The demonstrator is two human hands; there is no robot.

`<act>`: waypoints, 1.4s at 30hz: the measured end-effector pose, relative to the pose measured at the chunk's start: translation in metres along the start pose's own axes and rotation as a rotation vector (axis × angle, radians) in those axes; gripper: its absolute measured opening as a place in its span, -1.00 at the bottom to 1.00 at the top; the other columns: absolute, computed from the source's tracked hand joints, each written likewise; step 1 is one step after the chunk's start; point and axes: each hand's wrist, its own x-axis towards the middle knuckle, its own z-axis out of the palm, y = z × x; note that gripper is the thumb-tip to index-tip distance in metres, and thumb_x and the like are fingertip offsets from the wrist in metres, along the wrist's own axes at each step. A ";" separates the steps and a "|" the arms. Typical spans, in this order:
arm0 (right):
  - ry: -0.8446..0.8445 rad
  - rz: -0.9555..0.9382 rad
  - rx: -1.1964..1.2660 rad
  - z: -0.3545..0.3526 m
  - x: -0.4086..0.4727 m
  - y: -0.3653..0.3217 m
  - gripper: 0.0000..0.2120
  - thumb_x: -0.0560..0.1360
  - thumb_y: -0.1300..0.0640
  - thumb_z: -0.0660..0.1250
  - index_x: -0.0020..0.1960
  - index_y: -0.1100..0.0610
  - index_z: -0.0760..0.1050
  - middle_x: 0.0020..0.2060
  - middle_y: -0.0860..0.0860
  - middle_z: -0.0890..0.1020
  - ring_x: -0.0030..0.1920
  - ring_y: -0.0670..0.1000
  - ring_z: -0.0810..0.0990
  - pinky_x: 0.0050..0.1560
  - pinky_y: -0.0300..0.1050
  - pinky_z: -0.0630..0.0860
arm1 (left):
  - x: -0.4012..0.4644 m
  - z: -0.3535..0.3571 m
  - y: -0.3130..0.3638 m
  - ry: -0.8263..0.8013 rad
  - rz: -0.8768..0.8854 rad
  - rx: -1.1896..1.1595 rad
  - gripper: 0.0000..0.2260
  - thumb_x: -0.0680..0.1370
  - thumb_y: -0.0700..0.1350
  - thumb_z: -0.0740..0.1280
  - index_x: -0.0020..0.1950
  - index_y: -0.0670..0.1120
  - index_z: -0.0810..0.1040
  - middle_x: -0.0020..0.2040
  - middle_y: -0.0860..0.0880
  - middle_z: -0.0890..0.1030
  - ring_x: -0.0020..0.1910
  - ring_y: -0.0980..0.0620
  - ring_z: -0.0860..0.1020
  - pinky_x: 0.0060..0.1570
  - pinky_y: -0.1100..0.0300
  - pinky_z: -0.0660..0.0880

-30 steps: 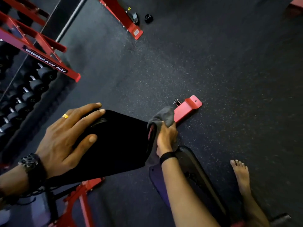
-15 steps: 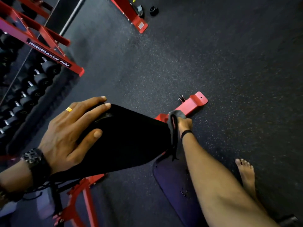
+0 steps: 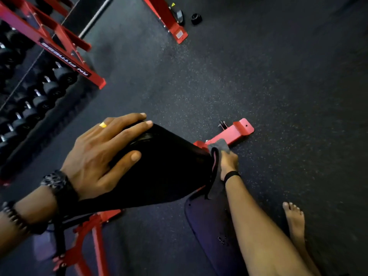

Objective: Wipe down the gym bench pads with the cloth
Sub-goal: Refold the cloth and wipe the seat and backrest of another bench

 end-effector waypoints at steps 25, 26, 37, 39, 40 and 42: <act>-0.235 -1.995 -1.410 0.014 -0.315 -0.059 -0.60 0.59 -0.16 0.12 0.40 -0.14 0.39 0.50 0.02 0.31 0.52 0.25 0.17 0.32 0.52 0.18 | -0.135 0.025 0.028 1.357 -0.829 -0.520 -0.47 0.60 0.15 0.12 0.42 -0.18 0.37 0.37 -0.06 0.45 0.21 -0.12 0.50 0.18 -0.30 0.37; -0.241 -2.032 -1.459 0.025 -0.320 -0.051 -0.62 0.59 -0.15 0.15 0.38 -0.14 0.41 0.49 0.04 0.33 0.50 0.27 0.19 0.30 0.53 0.19 | -0.149 0.031 0.028 1.379 -0.887 -0.516 -0.50 0.60 0.13 0.13 0.41 -0.17 0.39 0.36 -0.05 0.47 0.21 -0.10 0.50 0.18 -0.31 0.37; -0.746 -2.088 -1.740 0.090 -0.361 -0.012 -0.25 0.43 -0.32 0.33 0.52 -0.04 0.25 0.51 0.06 0.27 0.54 0.15 0.11 0.50 0.33 0.04 | -0.196 0.040 0.040 1.421 -1.119 -0.459 -0.67 0.61 -0.03 0.13 0.24 -0.14 0.55 0.22 -0.05 0.57 0.23 -0.02 0.51 0.24 -0.13 0.41; -0.813 -2.004 -1.536 0.071 -0.355 -0.038 -0.34 0.52 -0.26 0.26 0.51 0.05 0.30 0.49 0.07 0.31 0.54 0.08 0.17 0.55 0.12 0.08 | -0.184 0.044 0.044 1.230 -1.078 -0.304 -0.66 0.58 -0.01 0.18 0.23 -0.14 0.57 0.27 -0.08 0.56 0.27 -0.06 0.50 0.30 -0.11 0.39; -0.837 -1.969 -1.433 0.064 -0.352 -0.051 -0.46 0.58 -0.14 0.23 0.48 0.09 0.34 0.48 0.06 0.33 0.53 0.03 0.20 0.54 0.08 0.13 | -0.175 0.048 0.047 1.109 -1.039 -0.214 -0.63 0.57 0.00 0.20 0.28 -0.15 0.55 0.34 -0.11 0.52 0.33 -0.10 0.47 0.35 -0.13 0.34; -0.850 -1.907 -1.218 0.053 -0.344 -0.072 -0.64 0.63 0.10 0.19 0.40 0.15 0.42 0.44 0.06 0.40 0.50 -0.02 0.27 0.50 0.03 0.22 | -0.155 0.052 0.051 0.876 -0.967 -0.060 -0.51 0.56 0.03 0.19 0.43 -0.19 0.42 0.50 -0.20 0.34 0.49 -0.18 0.29 0.45 -0.18 0.19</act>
